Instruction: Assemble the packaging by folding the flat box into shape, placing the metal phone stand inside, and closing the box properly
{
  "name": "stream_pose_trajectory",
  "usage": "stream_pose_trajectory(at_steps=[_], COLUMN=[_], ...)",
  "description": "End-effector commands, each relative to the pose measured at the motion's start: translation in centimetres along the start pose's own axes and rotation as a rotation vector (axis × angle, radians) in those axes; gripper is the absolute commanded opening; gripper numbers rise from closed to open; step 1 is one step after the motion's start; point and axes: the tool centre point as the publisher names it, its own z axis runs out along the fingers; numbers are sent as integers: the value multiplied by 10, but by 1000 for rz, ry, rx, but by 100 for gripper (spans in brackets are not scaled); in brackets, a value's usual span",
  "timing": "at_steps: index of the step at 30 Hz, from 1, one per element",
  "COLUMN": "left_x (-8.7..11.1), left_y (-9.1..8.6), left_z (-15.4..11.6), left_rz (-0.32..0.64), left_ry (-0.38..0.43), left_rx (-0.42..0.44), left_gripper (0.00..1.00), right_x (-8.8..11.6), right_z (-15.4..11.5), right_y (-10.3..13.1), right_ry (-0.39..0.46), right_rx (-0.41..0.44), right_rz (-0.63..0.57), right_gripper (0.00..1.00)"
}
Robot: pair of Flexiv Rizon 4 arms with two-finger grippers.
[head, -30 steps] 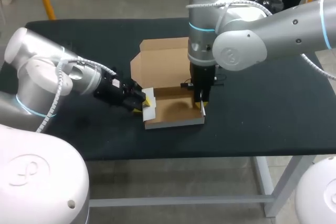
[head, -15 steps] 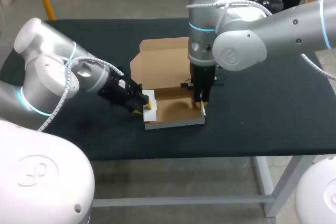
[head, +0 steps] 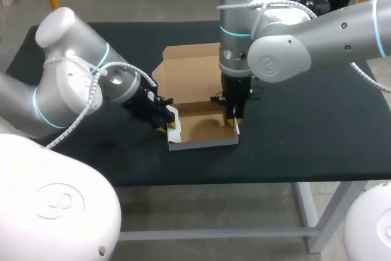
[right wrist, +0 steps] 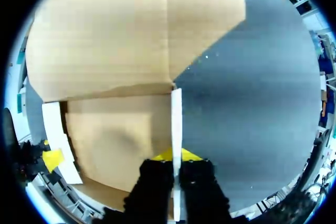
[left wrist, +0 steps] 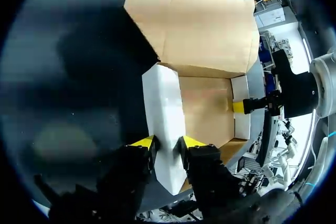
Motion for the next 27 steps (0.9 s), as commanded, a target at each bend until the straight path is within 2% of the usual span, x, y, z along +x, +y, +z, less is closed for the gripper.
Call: stream_pose_trajectory(at_steps=[1,8,16,20,23,27], left_x=[4,2,-3,-4,-5,-7], left_y=[-5,-7,-8,-8,-8,-9], left_z=[11,13,16,16,16,17], left_rz=[2,4,7,8,10,12], left_ry=[-183,-286,-351,-371,-384,-410], left_rx=[-13,-7,-12,-13,-13,-12], left_gripper=[29,25,25,22,18,7], right_x=[3,3,3,3,3,3], right_z=[-1,-1,-1,-1,-1,-1], right_y=[1,1,1,1,1,1], right_ry=[-2,-2,-2,-2,-2,-2], right_rx=[5,5,5,5,5,5], right_rz=[-1,-1,-1,-1,-1,-1], right_gripper=[0,0,0,0,0,0])
